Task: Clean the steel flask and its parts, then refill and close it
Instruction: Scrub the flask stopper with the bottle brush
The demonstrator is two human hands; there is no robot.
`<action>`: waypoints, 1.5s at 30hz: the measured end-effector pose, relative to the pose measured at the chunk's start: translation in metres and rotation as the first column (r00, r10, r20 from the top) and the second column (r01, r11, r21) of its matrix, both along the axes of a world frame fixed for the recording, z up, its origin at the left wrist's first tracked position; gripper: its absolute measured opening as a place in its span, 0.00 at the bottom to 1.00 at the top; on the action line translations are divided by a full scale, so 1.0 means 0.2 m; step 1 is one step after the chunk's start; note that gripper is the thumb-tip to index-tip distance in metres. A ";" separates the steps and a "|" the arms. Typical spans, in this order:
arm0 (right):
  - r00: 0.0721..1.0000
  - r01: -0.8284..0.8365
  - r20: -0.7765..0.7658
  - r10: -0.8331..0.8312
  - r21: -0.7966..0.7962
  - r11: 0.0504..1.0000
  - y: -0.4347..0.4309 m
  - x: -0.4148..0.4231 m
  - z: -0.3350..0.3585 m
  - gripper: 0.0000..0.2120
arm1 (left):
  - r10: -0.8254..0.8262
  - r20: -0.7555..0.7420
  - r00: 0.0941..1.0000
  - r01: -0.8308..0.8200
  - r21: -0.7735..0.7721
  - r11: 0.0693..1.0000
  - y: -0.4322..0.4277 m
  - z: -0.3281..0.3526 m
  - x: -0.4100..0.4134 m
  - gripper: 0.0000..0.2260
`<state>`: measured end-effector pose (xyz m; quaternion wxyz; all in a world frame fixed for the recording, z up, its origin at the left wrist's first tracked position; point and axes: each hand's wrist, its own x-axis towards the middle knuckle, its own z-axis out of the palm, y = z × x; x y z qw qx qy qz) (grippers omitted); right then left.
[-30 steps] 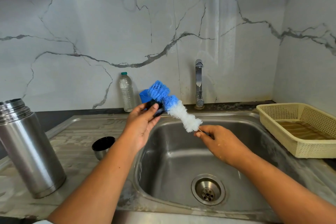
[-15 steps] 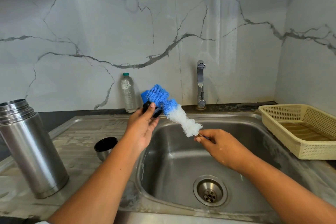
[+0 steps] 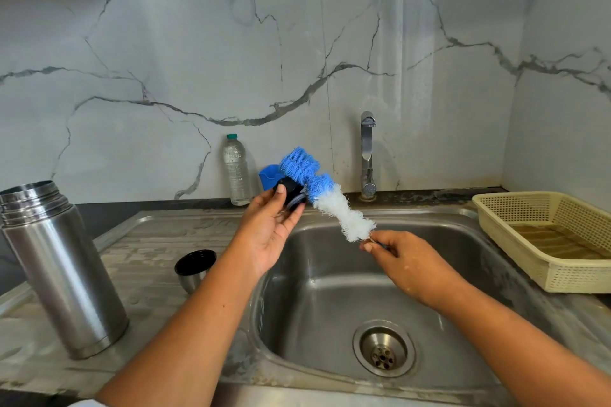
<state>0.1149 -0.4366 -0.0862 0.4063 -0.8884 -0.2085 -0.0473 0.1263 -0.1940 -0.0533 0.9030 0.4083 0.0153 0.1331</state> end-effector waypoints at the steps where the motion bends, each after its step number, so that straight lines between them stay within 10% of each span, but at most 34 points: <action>1: 1.000 -0.004 -0.001 0.004 -0.004 1.000 0.00 0.00 0.00 0.09 | 0.029 -0.016 0.999 -0.029 0.000 1.000 0.00 -0.01 0.00 0.10; 25: 0.999 -0.034 0.026 0.036 -0.078 0.996 -0.01 -0.02 -0.01 0.09 | 0.188 -0.034 0.982 -0.173 0.255 0.951 0.08 -0.03 0.04 0.18; 37: 0.998 -0.036 0.037 0.040 -0.120 0.992 0.00 -0.03 0.01 0.09 | 0.415 0.103 0.904 -0.352 0.732 0.584 0.06 -0.07 0.04 0.22; 45: 0.999 -0.016 0.034 0.022 -0.165 0.986 -0.02 -0.03 0.02 0.09 | 0.501 0.144 0.853 -0.434 0.729 0.529 0.10 -0.05 0.03 0.25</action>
